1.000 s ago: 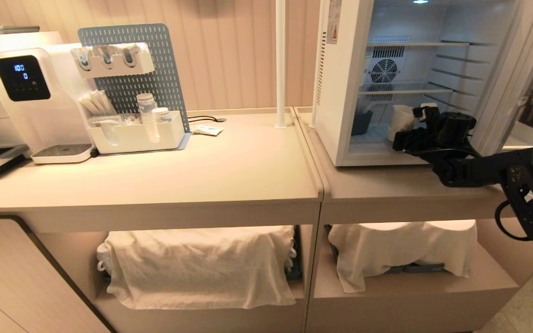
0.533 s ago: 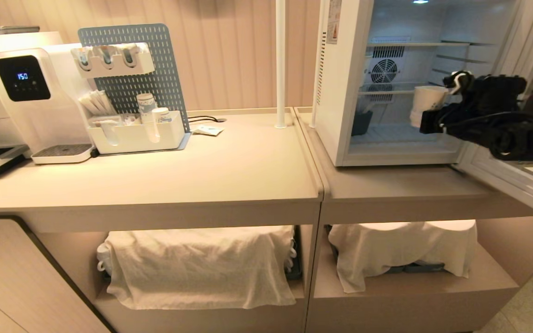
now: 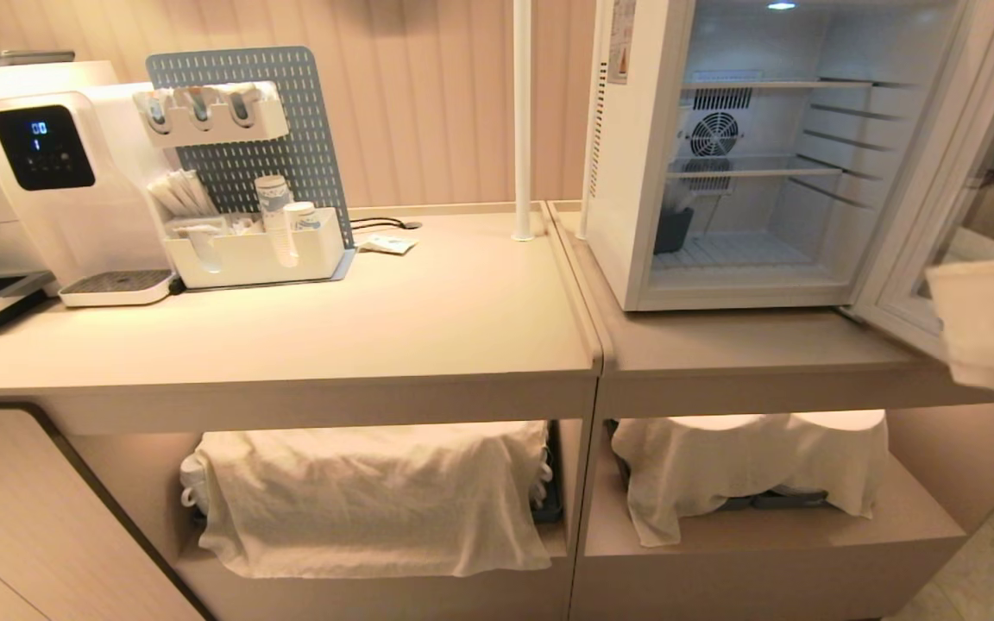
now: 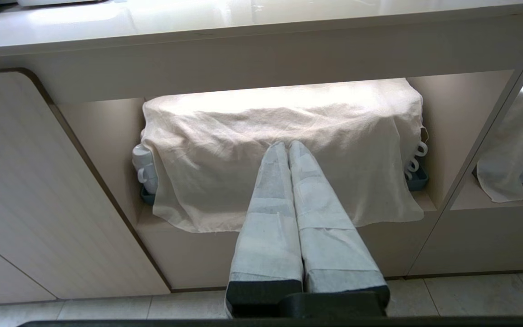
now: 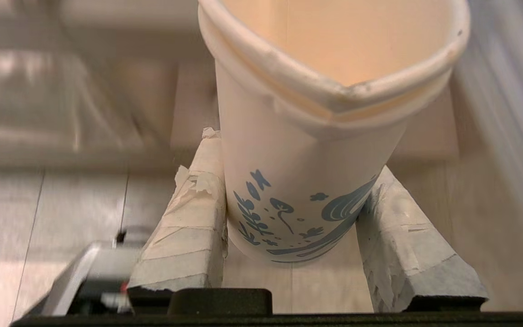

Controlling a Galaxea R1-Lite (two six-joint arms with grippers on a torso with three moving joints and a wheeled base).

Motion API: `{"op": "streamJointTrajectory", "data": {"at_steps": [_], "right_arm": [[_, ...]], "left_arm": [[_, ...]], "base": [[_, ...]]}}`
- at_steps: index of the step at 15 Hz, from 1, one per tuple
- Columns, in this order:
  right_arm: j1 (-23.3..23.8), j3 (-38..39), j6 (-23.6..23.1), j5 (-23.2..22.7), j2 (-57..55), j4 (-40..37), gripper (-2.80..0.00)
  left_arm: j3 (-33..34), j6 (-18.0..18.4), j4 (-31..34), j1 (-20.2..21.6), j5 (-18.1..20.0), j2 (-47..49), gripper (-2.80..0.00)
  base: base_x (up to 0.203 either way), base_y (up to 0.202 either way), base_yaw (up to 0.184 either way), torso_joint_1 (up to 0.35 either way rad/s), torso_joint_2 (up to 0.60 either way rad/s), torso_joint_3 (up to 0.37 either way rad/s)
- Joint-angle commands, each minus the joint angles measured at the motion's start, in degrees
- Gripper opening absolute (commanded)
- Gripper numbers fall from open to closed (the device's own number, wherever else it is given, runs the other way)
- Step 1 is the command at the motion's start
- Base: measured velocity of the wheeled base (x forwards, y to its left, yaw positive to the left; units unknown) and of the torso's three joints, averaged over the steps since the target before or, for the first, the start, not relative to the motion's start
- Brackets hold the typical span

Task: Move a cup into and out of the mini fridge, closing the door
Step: Place the paper cup on the table

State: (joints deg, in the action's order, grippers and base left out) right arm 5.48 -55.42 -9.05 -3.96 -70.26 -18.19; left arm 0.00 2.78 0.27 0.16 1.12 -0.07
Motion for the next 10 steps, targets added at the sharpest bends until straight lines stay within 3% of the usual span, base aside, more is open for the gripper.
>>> {"op": "streamJointTrajectory", "data": {"at_steps": [1,5,10], "right_arm": [[-1.0,15.9,1.4,2.7,24.7,-2.2,-2.8],[-3.5,36.4,2.7,6.1,49.2,-3.8,-2.8],[-5.2,45.8,-0.1,3.9,70.3,0.3,-2.8]], "left_arm": [[0.0,0.0,0.0,0.0,0.0,0.1,-2.8],[0.0,0.0,0.0,0.0,0.0,0.1,-2.8],[0.0,0.1,0.0,0.0,0.0,0.1,-2.8]], "base": [[0.0,0.0,0.0,0.0,0.0,0.0],[0.0,0.0,0.0,0.0,0.0,0.0],[0.0,0.0,0.0,0.0,0.0,0.0]]}}
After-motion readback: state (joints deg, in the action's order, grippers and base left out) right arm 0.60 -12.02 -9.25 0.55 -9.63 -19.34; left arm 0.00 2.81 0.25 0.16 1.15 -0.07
